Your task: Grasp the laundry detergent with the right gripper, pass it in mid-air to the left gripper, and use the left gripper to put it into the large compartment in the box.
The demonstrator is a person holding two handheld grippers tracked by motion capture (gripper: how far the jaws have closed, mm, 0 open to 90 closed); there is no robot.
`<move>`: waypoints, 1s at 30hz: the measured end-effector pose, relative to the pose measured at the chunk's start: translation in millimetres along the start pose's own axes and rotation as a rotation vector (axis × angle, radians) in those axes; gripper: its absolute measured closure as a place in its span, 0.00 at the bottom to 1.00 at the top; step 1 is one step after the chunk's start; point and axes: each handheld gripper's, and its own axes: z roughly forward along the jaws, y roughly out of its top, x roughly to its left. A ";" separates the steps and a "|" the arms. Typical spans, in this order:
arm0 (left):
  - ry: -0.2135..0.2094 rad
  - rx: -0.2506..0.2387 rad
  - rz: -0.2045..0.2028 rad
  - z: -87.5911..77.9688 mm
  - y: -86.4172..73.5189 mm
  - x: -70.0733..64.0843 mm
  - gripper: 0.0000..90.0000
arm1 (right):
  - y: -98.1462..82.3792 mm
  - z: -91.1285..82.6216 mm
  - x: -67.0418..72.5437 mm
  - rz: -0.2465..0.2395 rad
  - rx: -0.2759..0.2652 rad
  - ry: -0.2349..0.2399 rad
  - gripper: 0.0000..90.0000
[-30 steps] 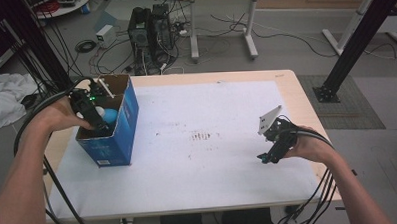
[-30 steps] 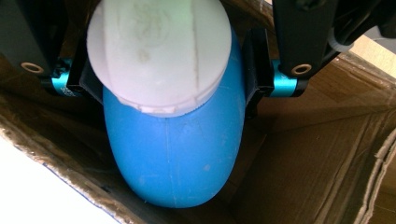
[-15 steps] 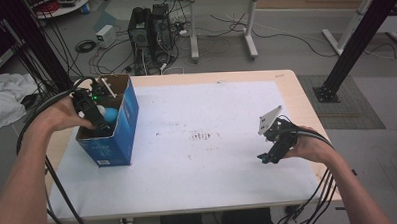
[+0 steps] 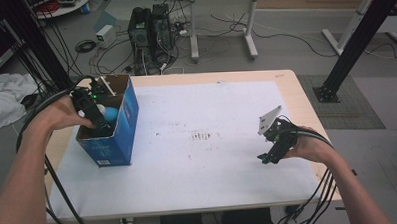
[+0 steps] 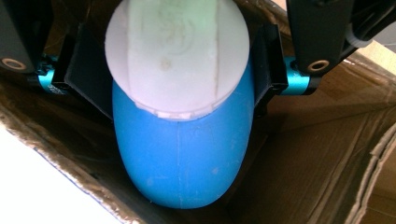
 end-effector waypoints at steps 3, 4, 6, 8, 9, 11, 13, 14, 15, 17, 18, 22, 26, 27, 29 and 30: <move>0.000 -0.005 -0.009 -0.9 0.0 2.1 0.34 | 0.0 0.3 -0.2 -0.003 -0.001 0.000 0.14; 0.000 -0.002 -0.012 -1.5 0.0 2.5 0.34 | -0.1 0.4 -0.1 0.002 0.000 0.000 0.14; 0.005 -0.017 -0.024 -2.4 0.0 2.2 0.34 | -0.3 0.5 0.0 0.004 0.005 -0.001 0.14; 0.006 -0.021 -0.017 -4.9 0.2 3.5 0.34 | -0.6 0.9 0.0 0.004 0.007 0.001 0.14; 0.009 -0.019 -0.013 -7.7 0.8 3.7 0.34 | -0.5 1.2 -0.3 0.001 0.005 0.000 0.14; 0.008 -0.027 -0.023 -7.7 0.9 2.9 0.34 | -0.3 1.2 -0.5 -0.002 0.005 0.000 0.14; 0.020 -0.029 -0.023 -9.8 1.6 3.8 0.34 | 0.2 1.1 0.2 -0.001 0.008 0.002 0.14; 0.018 -0.031 -0.024 -10.2 1.6 3.8 0.34 | 0.2 1.1 0.0 -0.005 0.006 0.002 0.14; 0.016 -0.019 -0.014 -11.4 2.0 4.6 0.34 | 0.2 1.1 0.6 0.001 0.009 -0.001 0.14; 0.016 -0.027 -0.018 -11.2 2.0 3.9 0.34 | 0.0 0.9 -0.2 -0.011 0.009 0.003 0.14; 0.016 -0.012 -0.005 -13.0 2.2 4.8 0.34 | -0.4 0.8 0.5 -0.002 0.009 0.000 0.14; 0.027 -0.012 -0.014 -15.0 2.4 4.4 0.28 | -1.5 0.0 0.7 0.005 0.007 -0.003 0.14; 0.037 -0.034 -0.023 -18.9 2.7 3.3 0.28 | -1.8 -0.2 1.0 0.007 0.007 -0.004 0.14; 0.037 -0.034 -0.023 -18.9 2.7 3.3 0.28 | -1.8 -0.2 1.0 0.007 0.007 -0.004 0.14; 0.041 -0.047 -0.017 -24.0 3.5 2.8 0.28 | -1.8 -0.4 1.1 0.005 0.004 -0.005 0.14; 0.044 -0.048 -0.012 -26.1 4.1 1.8 0.28 | -1.8 -0.4 1.0 0.007 0.005 -0.004 0.14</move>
